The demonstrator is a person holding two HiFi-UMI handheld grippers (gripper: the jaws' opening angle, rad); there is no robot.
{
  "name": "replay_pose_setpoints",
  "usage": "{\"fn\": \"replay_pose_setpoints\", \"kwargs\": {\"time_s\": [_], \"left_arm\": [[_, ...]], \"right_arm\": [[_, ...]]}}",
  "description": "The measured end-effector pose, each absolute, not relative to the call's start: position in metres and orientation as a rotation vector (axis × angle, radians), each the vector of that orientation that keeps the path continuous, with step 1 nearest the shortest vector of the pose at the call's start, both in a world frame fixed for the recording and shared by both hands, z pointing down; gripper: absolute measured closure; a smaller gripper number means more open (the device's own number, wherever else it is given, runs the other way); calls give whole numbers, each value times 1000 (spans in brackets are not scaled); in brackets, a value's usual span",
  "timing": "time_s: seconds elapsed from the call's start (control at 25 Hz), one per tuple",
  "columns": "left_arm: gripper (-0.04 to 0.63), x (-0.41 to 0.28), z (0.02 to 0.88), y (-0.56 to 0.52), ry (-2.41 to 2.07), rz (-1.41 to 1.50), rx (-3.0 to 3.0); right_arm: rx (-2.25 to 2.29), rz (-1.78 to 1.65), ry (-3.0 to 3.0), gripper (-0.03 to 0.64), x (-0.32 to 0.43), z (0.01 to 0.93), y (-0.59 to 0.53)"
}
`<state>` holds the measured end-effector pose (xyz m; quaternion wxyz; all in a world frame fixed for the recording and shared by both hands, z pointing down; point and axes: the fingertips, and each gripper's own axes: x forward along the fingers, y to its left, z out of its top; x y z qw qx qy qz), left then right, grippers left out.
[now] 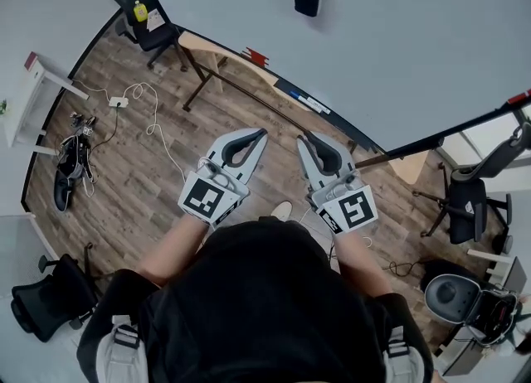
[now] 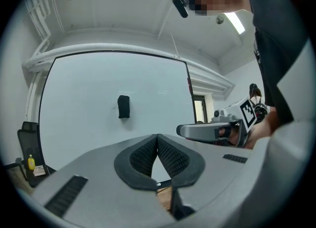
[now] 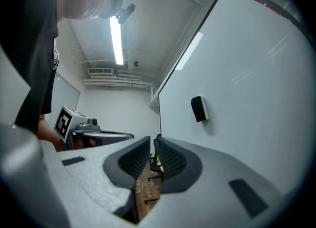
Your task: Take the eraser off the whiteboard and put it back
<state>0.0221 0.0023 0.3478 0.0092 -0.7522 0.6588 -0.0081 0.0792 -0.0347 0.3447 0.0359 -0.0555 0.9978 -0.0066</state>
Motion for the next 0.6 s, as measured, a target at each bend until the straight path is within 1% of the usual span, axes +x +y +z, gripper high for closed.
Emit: {"fn": "replay_pose_setpoints", "kwargs": {"time_s": [0.24, 0.48, 0.6], "left_arm": [[601, 15, 348, -8, 2110, -46, -2308], [601, -2, 354, -14, 2150, -71, -2287], [601, -10, 350, -17, 2138, -53, -2284]], "right_arm": [[-153, -20, 3073, 524, 71, 349, -55], [-178, -20, 3084, 431, 57, 353, -70], [-192, -19, 3096, 405, 50, 355, -74]]}}
